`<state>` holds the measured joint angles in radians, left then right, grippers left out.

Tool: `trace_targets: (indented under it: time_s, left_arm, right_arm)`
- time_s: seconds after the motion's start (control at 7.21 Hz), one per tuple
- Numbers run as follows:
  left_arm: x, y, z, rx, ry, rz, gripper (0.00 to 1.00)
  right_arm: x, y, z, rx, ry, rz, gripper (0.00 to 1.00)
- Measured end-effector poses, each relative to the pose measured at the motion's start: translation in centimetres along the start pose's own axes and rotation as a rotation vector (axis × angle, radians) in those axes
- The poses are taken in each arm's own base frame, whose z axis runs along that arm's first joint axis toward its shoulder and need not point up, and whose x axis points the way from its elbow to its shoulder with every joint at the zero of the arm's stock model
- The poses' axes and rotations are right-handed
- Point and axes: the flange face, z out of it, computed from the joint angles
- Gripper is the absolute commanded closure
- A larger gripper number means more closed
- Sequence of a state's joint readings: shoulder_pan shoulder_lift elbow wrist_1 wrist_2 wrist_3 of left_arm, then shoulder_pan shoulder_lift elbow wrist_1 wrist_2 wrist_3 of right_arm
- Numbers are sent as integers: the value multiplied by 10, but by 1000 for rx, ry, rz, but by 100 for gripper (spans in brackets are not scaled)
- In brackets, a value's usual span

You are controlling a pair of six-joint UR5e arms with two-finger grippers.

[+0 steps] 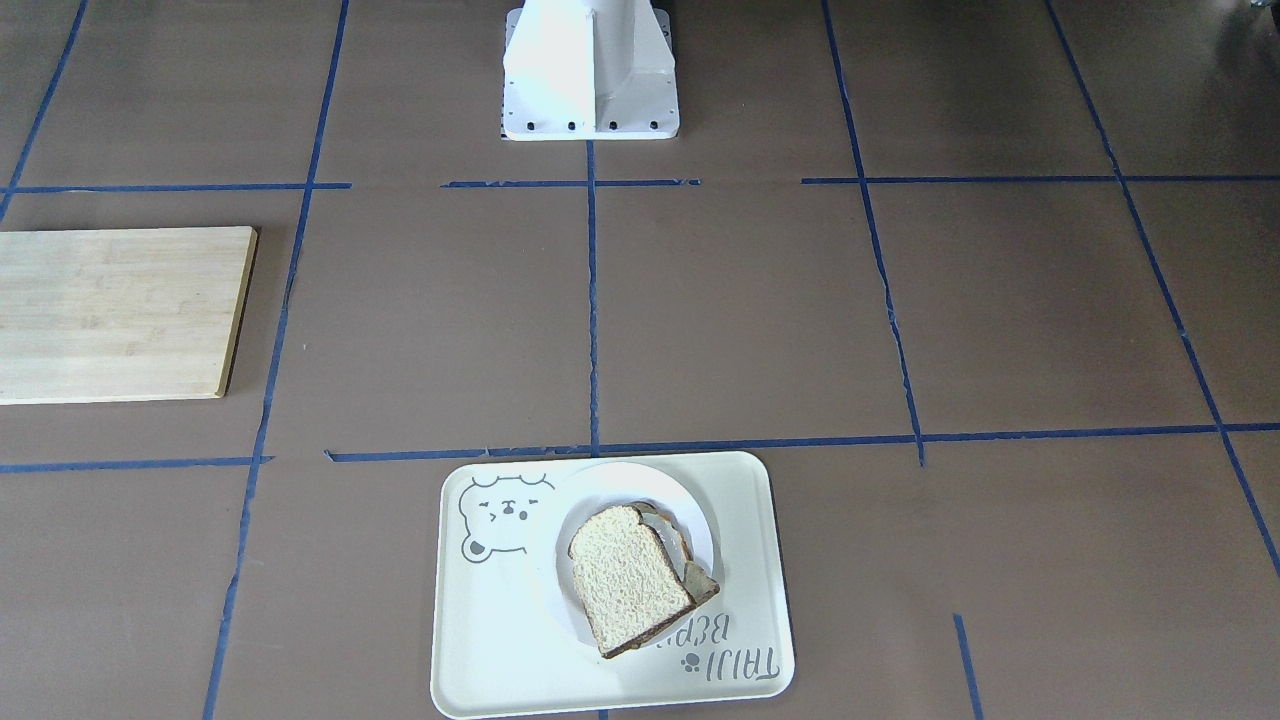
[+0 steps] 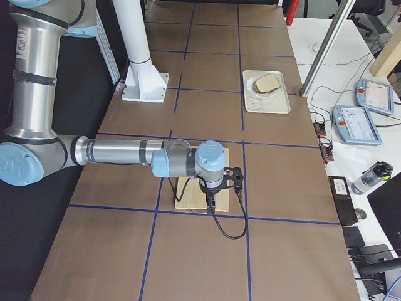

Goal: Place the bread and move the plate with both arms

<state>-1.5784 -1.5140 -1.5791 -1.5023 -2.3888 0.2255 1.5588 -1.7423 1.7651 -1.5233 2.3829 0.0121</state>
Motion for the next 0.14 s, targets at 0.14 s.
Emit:
trace_targets:
  time_s: [0.14]
  left_arm:
    - [0, -1, -1, 1, 0, 0, 0]
  right_arm:
    - [1, 0, -1, 3, 2, 0, 0]
